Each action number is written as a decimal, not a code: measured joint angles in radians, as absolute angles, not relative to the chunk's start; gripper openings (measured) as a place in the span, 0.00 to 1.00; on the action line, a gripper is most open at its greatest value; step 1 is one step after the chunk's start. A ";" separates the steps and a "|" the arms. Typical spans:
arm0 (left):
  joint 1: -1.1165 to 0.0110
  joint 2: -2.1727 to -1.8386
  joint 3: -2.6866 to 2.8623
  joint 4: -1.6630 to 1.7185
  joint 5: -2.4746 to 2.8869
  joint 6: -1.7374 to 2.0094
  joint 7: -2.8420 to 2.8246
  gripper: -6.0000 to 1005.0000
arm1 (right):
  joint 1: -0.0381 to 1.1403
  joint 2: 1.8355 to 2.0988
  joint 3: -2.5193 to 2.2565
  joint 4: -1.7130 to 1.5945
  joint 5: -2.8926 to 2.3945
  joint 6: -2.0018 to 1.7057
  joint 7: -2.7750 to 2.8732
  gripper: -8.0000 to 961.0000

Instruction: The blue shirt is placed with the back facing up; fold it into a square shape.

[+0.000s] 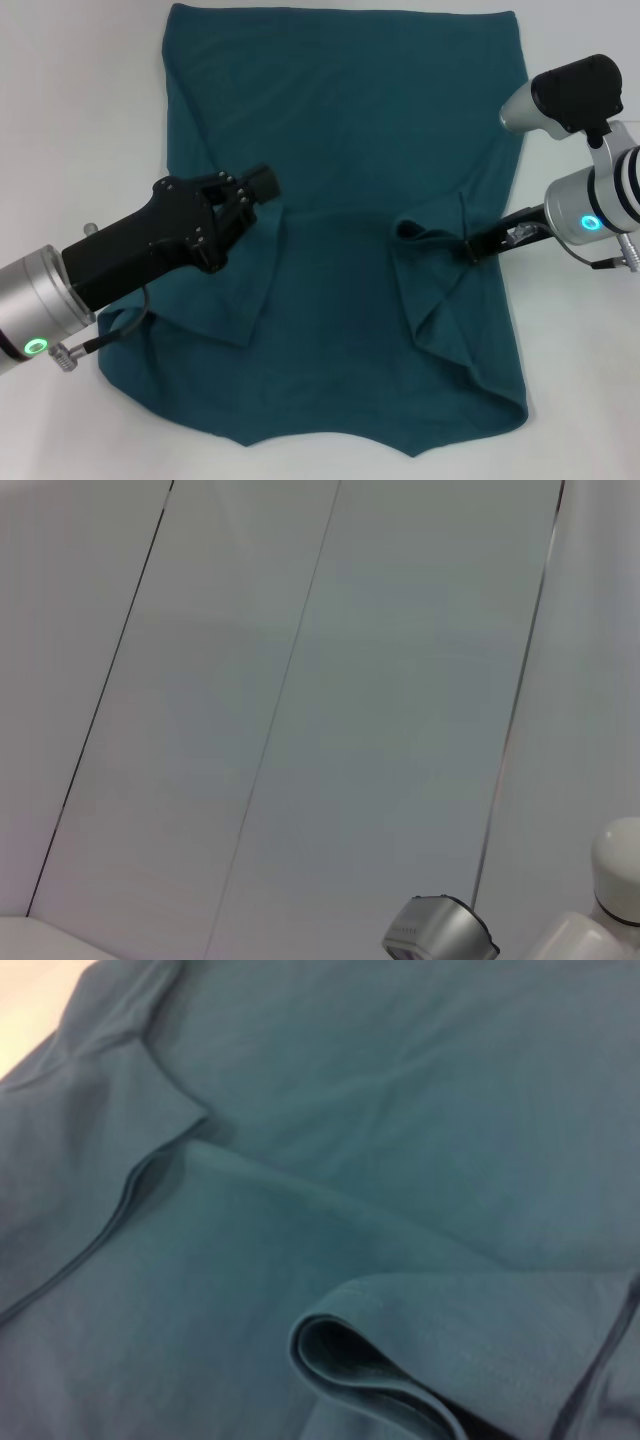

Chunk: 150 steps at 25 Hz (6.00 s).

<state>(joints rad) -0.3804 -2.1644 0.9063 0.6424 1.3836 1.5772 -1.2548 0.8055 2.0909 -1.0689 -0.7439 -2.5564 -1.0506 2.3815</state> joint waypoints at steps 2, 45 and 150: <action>-0.380 -2.164 0.907 0.642 1.384 1.578 -1.255 0.07 | 0.808 2.091 -1.072 -0.746 -2.537 -1.056 2.378 0.03; -0.371 -2.152 0.894 0.634 1.420 1.574 -1.273 0.07 | 0.746 2.097 -1.192 -0.928 -2.175 -1.105 2.327 0.58; -0.392 -2.158 0.776 0.699 1.712 1.406 -1.387 0.08 | 0.891 2.073 -0.985 -0.523 -2.446 -0.837 2.557 0.70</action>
<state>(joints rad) -0.3923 -2.1581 0.7760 0.6994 1.7121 1.4063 -1.3867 0.8912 2.0729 -0.9848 -0.5233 -2.4461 -0.8374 2.5574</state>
